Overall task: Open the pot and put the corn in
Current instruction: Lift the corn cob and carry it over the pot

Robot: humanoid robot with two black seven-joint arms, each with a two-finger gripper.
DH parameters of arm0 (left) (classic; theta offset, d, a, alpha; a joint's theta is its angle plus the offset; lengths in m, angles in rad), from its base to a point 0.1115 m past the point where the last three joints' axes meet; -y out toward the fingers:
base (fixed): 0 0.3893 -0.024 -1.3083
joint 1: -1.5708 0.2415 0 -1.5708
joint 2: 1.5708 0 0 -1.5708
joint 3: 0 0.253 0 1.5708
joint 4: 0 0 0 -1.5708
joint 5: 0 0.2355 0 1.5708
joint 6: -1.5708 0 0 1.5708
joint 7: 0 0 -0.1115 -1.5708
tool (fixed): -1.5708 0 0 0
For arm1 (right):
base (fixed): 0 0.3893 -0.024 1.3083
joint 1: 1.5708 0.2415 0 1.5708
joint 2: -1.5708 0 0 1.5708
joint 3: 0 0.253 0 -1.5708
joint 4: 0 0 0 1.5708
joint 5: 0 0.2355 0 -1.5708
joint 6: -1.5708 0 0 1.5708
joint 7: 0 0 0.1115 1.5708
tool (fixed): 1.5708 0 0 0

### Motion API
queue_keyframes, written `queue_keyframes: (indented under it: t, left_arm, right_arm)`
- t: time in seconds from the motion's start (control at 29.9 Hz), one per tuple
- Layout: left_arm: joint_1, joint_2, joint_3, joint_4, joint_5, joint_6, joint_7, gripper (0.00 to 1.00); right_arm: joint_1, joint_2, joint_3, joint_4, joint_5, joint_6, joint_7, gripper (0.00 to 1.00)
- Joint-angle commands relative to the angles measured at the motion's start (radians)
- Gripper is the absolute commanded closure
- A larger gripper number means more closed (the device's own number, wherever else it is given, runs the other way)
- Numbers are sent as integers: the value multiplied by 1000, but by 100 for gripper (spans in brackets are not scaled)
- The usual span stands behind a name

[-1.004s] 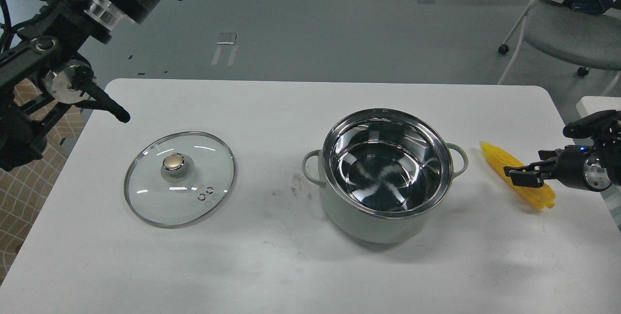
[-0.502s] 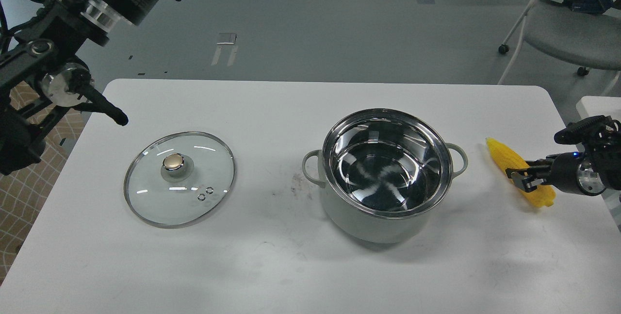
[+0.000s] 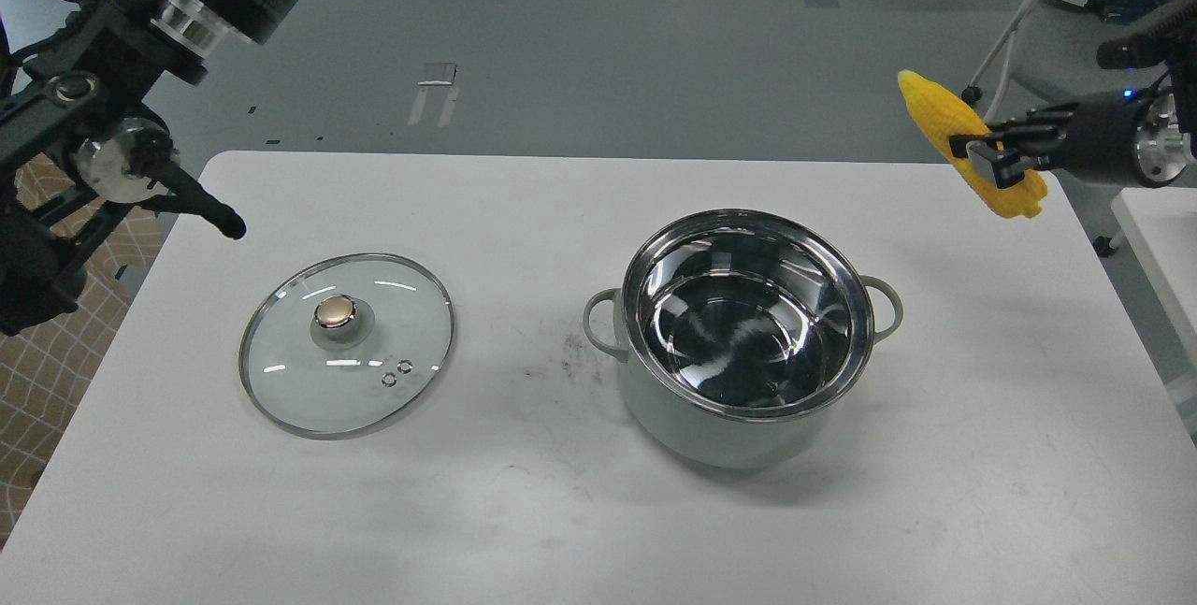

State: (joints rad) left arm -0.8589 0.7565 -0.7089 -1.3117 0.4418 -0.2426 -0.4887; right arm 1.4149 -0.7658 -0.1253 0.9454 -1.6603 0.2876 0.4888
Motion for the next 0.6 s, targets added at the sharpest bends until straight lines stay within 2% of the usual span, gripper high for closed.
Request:
queue_keyframes:
  t: [0.0,0.1,0.37,0.57]
  left_arm:
    - [0,0,-1,0,0,2,0,6]
    - [0,0,-3,0,0,2,0,6]
    - [1,0,-3,0,0,3,0,6]
    - [3,0,-1,0,0,3,0,6]
  right_arm:
    - [97,25,-51,84,54,51,0,91]
    - [165,78,-147,150,79,58,0,90]
    - [185,140,-244,305,74,64,0,90]
    - [168,183,-292,317,76,56,0,87]
